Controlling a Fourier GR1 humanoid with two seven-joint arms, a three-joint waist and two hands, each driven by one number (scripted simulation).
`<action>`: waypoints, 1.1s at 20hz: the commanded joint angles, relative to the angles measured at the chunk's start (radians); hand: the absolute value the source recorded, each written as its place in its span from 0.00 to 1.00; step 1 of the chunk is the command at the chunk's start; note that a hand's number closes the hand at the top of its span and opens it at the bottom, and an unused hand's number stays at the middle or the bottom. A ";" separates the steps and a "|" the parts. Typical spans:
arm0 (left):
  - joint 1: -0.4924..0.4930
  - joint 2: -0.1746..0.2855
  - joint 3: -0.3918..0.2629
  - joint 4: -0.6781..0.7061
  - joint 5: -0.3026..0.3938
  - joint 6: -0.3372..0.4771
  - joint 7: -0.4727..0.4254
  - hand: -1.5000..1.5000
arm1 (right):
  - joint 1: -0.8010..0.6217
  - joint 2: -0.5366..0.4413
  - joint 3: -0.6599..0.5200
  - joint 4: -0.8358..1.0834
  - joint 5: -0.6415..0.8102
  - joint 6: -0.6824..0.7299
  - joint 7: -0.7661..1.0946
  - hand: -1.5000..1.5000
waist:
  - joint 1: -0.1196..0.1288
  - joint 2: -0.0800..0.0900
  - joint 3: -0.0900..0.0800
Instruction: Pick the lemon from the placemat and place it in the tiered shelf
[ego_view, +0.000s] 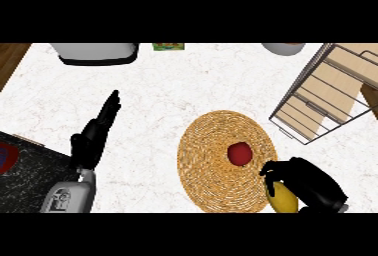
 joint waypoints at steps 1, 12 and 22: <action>0.008 -0.005 0.014 -0.024 0.002 0.023 0.028 0.50 | 0.231 -0.227 -0.046 -0.126 -0.061 -0.049 -0.274 1.00 | -0.044 -0.008 0.002; -0.006 0.016 0.022 -0.031 0.014 -0.001 0.026 0.50 | 0.511 -0.358 -0.521 -0.225 -0.690 0.098 -0.641 1.00 | -0.031 0.000 -0.001; 0.070 -0.002 -0.033 -0.095 -0.016 -0.002 0.025 0.50 | 0.590 -0.439 -0.955 -0.291 -1.154 0.191 -0.484 1.00 | 0.006 0.001 -0.001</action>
